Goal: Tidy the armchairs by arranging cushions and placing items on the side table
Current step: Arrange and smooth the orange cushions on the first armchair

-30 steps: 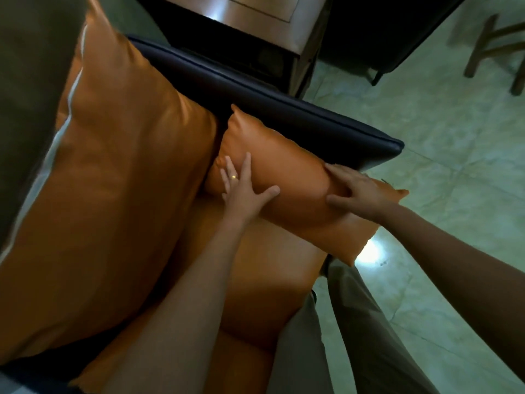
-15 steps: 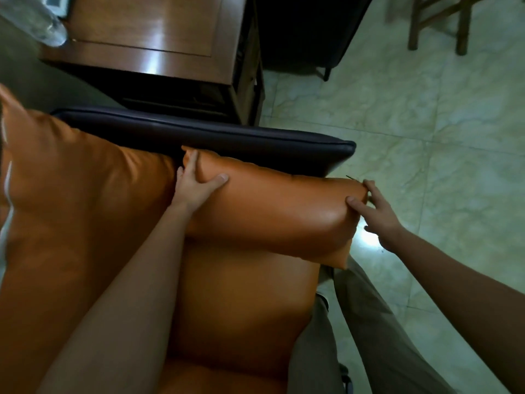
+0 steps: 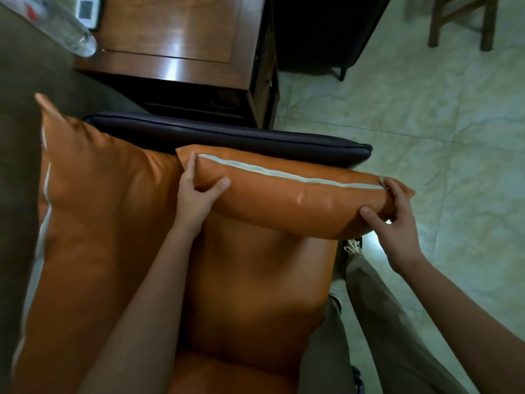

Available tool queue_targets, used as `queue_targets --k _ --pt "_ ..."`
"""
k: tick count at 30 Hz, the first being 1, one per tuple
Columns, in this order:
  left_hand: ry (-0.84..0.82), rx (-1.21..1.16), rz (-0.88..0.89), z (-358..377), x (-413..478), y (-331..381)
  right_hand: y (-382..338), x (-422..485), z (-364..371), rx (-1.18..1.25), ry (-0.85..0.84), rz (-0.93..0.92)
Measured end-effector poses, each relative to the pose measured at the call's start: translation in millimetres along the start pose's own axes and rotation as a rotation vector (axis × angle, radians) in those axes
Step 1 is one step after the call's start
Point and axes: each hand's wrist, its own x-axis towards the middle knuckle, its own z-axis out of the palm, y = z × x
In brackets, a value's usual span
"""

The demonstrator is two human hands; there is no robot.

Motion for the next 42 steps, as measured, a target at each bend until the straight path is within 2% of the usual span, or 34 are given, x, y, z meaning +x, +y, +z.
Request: queue_targets --k 8,13,18,23,26,28,30,33,38,42 --pt "-0.022 0.087 0.02 -9 14 -10 -9 14 20 -0.1 -0.04 -0.033" --pt "0.109 0.111 -0.013 -14 20 -15 -19 17 44 -0.165 -0.07 -0.087" --pt "0.073 0.157 -0.016 -14 10 -16 -23 17 46 -0.202 -0.08 -0.081" --pt "0.087 0.147 -0.032 4 -24 -20 -26 -6 42 -0.231 0.024 -0.087" --pt "0.061 0.142 -0.049 17 -52 -35 -34 -37 57 -0.211 0.153 -0.003" --pt "0.031 0.149 -0.075 23 -75 -48 -41 -67 72 -0.198 0.178 0.004" --pt "0.019 0.162 -0.096 23 -97 -57 -48 -97 92 -0.234 0.116 -0.047" --pt "0.077 0.181 -0.09 11 -123 -62 -58 -126 119 -0.331 -0.097 -0.156" --pt "0.311 0.14 -0.009 -55 -164 -63 -89 -139 170 -0.437 -0.436 -0.394" --pt "0.542 0.135 -0.059 -110 -200 -74 -129 -141 235 -0.47 -0.663 -0.599"
